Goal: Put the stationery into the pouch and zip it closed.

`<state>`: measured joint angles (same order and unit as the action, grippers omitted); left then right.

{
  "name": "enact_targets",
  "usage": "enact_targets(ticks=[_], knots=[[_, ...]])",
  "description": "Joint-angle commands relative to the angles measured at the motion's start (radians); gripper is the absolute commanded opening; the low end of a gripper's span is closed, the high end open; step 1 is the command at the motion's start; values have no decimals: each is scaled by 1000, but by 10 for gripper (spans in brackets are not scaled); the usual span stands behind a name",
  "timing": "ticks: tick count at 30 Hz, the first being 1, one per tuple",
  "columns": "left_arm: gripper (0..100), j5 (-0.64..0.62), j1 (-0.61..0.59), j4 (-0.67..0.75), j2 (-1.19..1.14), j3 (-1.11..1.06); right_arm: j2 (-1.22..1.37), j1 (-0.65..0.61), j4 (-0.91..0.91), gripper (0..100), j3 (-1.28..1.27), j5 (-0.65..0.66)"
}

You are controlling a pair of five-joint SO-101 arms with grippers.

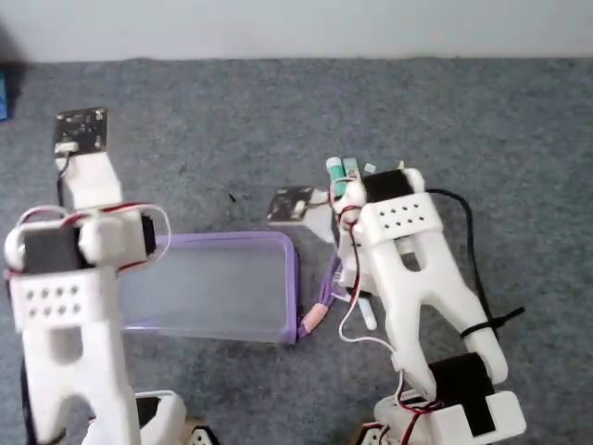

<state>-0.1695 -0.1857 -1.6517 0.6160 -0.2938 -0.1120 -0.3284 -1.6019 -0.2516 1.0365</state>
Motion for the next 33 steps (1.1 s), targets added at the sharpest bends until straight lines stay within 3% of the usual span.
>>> enact_targets(ticks=[1,7,11,24,33], knots=[[13,43,-74,0,101,39,-7,-54,64,233,-18,91],[13,44,-298,-8,121,27,-13,-140,223,233,-184,110],[13,44,-371,-2,124,-16,-13,-189,285,233,-245,114],[13,44,-456,-8,124,-30,-12,-321,291,231,-350,163],[13,44,-456,-8,124,-30,-2,-318,469,229,-471,157]])
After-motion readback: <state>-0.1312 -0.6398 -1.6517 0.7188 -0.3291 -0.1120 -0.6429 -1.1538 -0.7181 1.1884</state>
